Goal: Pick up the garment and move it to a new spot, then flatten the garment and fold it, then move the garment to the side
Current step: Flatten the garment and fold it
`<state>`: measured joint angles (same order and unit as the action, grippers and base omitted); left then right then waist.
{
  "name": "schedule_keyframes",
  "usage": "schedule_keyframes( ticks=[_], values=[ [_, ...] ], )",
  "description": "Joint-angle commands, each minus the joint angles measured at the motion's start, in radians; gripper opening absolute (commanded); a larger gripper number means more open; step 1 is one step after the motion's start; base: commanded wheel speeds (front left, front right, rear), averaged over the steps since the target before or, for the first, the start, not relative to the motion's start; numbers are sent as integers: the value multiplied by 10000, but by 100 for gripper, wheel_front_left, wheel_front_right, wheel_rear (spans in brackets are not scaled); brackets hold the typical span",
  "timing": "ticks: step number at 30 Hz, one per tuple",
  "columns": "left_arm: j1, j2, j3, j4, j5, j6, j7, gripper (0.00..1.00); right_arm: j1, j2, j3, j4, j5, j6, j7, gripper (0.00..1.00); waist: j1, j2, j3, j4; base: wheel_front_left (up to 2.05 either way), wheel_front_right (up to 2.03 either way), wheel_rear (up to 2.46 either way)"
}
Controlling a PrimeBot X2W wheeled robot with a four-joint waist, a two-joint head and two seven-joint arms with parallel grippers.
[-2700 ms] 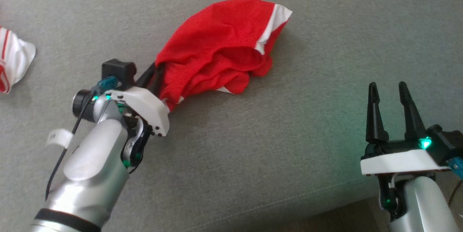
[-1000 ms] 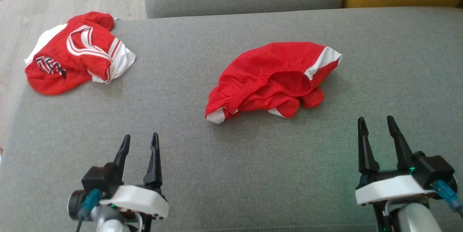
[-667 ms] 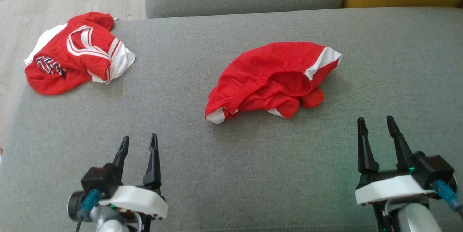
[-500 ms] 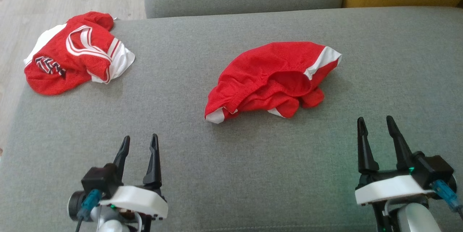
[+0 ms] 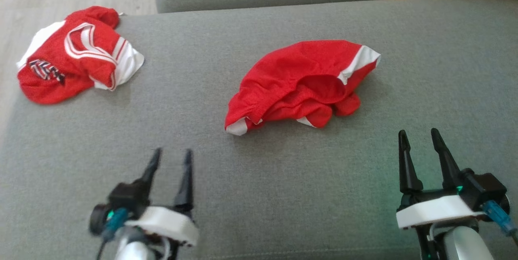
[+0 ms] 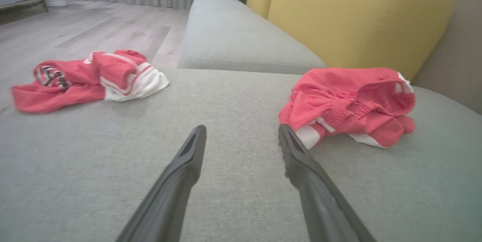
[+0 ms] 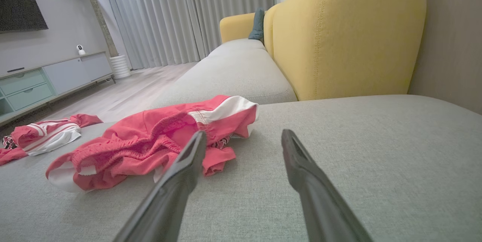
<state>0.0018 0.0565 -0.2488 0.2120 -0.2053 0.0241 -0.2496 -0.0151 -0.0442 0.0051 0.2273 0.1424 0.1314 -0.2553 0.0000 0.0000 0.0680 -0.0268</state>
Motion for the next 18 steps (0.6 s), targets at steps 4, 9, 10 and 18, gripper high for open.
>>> schedule_keyframes(
  ticks=[4, 9, 10, 18],
  values=[
    [-1459, -49, -621, 39, 221, -486, -6, 100, -629, -60, 312, -384, 47, -7, -65, 100, 0, 0, 337, -420, 0, 0, 0],
    [-2842, -58, -1820, 513, -245, -876, 836, 100, -1068, -60, 535, -507, 218, -7, -65, 100, 0, 0, 1009, -1183, 0, 0, 0],
    [-3174, -59, -2021, 598, -413, -887, 1010, 100, -1192, -60, 591, -548, 270, -7, -65, 100, 0, 0, 1182, -1359, 0, 0, 0],
    [-4979, -61, -3050, 1395, -1738, -625, 1832, 100, -1593, -60, 885, -756, 630, -7, -65, 100, 0, 0, 2047, -2517, 0, 0, 0]
  ],
)
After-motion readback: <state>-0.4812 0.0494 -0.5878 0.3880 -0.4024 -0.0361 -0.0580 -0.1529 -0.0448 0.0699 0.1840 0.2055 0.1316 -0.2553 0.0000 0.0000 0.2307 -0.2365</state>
